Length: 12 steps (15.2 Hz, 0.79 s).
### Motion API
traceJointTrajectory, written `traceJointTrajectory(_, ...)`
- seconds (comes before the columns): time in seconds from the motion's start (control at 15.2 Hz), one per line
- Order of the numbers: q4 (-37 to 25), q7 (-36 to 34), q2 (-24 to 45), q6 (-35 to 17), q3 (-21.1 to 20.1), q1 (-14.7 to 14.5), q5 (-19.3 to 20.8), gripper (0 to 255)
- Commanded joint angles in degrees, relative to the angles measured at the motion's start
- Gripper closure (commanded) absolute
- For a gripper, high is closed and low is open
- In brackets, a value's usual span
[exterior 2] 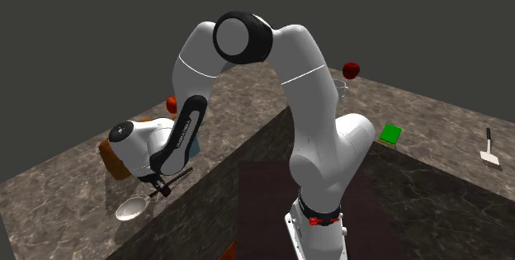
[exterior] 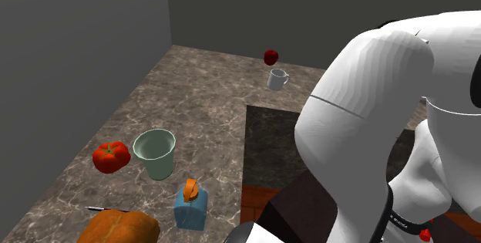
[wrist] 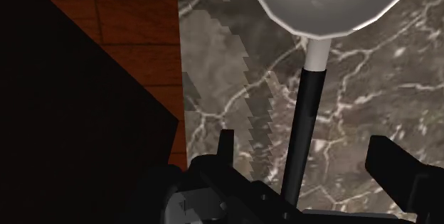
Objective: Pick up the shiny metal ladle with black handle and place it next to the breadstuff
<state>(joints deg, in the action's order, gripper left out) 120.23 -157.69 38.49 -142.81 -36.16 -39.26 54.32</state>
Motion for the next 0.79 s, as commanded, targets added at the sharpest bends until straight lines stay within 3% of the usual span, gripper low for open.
traceJointTrajectory(0.0, 0.0, 0.0, 0.0, 0.0, 0.0, 0.0, 0.0, 0)
traceJointTrajectory(0.13, 0.0, 0.0, 0.0, 0.0, 0.0, 0.0, 0.0, 0)
traceJointTrajectory(0.4, 2.4, 3.7, -6.3, 3.1, -5.5, 3.5, -6.2, 0)
traceJointTrajectory(0.73, 2.4, 3.7, -6.2, 3.1, -5.5, 3.5, -6.2, 0)
